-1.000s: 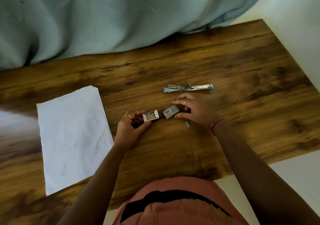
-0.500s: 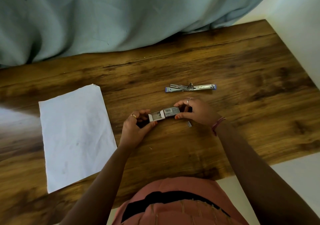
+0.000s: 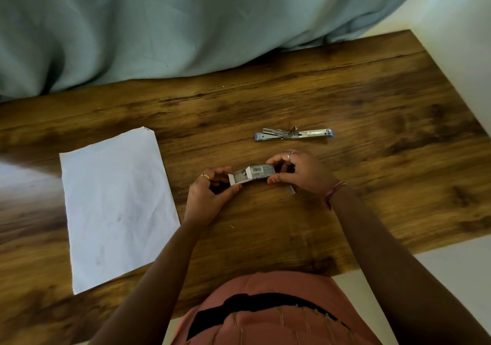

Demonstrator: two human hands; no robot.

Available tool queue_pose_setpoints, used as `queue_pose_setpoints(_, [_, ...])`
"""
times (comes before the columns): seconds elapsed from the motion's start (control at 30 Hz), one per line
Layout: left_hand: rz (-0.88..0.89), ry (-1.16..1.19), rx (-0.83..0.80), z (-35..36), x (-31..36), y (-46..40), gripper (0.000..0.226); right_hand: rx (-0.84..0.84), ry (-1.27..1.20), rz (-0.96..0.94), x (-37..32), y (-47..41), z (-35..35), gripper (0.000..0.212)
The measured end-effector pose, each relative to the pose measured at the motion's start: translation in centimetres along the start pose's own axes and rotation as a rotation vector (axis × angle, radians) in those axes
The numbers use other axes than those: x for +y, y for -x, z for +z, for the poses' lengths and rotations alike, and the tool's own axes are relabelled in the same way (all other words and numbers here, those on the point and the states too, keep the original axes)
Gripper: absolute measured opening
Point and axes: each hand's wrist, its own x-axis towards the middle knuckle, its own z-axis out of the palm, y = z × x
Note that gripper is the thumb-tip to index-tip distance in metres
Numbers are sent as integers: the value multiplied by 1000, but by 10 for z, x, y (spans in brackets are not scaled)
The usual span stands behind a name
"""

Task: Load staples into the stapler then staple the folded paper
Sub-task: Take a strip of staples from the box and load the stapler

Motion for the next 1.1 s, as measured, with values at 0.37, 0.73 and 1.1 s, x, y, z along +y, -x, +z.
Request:
queue_pose_setpoints(0.37, [11,-44,-67,-8,0,-2,41,-23,-21,6,1,0,2,43])
queue_pose_setpoints(0.73, [-27,38,-89,-8,3,-3,43,-13,-59,11,-1,-1,4,40])
queue_pose_setpoints(1.1, [-124,242,-47,12,14,-3,59,-9,-35,10,-6,-3,17,45])
